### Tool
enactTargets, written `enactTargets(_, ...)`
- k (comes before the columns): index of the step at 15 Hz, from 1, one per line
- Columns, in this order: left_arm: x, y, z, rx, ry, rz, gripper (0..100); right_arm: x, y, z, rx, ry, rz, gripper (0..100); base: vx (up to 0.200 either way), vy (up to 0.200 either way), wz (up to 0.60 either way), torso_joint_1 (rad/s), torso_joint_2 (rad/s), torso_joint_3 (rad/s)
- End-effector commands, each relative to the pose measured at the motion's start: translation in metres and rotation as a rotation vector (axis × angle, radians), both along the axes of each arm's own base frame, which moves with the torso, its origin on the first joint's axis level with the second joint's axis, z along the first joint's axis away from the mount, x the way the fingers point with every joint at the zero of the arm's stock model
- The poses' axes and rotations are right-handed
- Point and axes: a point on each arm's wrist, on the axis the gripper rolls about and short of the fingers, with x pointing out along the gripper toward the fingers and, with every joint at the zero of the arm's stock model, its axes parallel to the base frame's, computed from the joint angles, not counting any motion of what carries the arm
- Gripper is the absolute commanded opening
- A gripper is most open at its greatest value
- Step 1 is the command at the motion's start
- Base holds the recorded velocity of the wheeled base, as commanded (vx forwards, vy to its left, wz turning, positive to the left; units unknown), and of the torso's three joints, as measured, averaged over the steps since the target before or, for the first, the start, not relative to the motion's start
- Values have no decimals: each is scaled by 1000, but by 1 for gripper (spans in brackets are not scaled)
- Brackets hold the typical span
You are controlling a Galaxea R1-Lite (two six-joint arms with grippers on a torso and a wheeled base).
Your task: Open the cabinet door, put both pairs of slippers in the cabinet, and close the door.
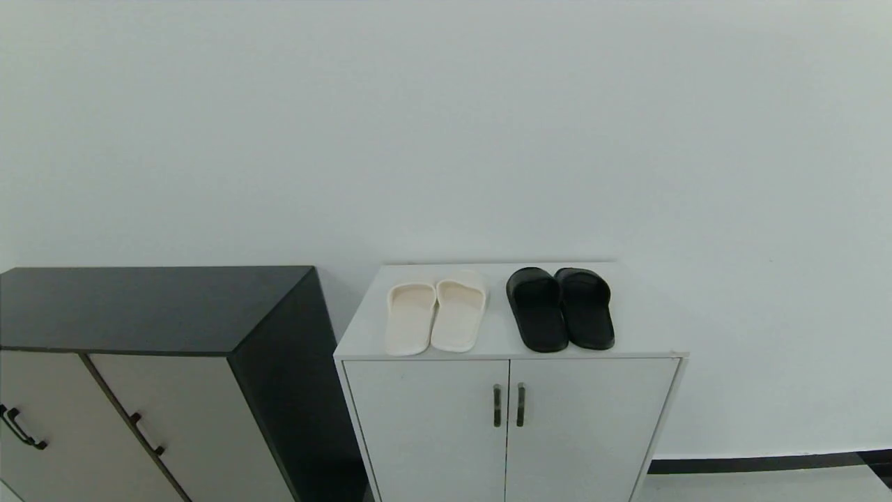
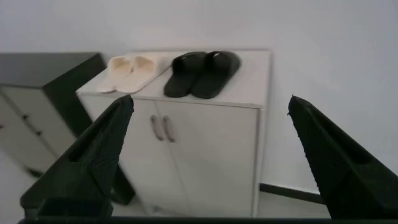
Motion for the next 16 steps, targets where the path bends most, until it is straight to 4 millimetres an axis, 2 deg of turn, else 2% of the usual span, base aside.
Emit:
enactTargets(1,0,0,0,0,1,1,0,70,23,7,-13,173,154,100,0,0,0,0,0,0)
enactTargets(5,0,0,0,-2,1,2,0,122,67,22,10,194,204,100,0,0,0,0,0,0)
enactTargets(7,0,0,0,-2,1,1,0,143,88,22,-3,204,200,100,0,0,0,0,0,0)
enactTargets(9,0,0,0,-2,1,2,0,167,107,15,-17,216,186,100,0,0,0,0,0,0)
enactTargets(13,0,0,0,-3,1,2,0,215,134,0,-9,227,119,100,0,0,0,0,0,0)
enactTargets(16,0,0,0,-5,1,1,0,265,159,-25,-41,224,-24,100,0,0,0,0,0,0)
